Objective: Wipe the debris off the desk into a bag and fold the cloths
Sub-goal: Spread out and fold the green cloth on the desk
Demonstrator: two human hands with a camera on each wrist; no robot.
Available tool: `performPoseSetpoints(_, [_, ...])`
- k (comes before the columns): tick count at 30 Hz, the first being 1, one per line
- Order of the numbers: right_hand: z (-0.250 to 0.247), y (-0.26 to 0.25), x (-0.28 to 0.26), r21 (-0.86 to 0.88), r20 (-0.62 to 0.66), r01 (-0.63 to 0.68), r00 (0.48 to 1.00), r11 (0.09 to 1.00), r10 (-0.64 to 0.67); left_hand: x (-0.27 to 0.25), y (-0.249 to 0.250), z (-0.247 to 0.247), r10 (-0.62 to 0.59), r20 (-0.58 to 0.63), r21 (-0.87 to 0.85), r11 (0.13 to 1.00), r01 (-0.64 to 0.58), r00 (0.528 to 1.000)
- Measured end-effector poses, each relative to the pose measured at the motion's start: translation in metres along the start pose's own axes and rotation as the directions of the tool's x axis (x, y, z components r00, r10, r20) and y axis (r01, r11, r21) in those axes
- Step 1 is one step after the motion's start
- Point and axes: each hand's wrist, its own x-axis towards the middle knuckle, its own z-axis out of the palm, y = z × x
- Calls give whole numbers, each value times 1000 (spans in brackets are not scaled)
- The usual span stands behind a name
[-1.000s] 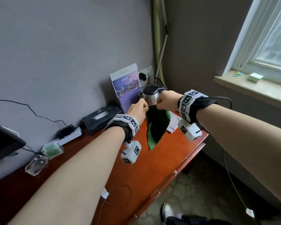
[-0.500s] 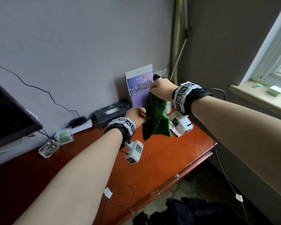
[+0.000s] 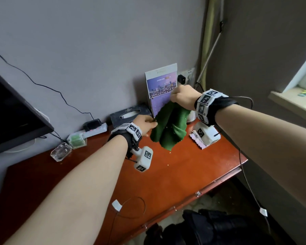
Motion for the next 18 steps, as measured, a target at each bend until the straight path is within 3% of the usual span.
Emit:
performPoseSetpoints(5, [10,11,7,-181,55,-9,998,983,19,6,-18,-26,61,-142,240,971,-25,988])
performPoseSetpoints(12, [25,13,18,-120,54,-4,998,993,11,-3,-35,-38,113,-197,383,923,-30,974])
performPoseSetpoints(16, [29,16,24,-96,-15,29,999,995,-30,-11,-47,-52,106,-150,467,884,-25,983])
performPoseSetpoints(18, [33,16,25,-90,-40,33,999,995,-37,-16,-51,-59,116,-196,467,884,-11,974])
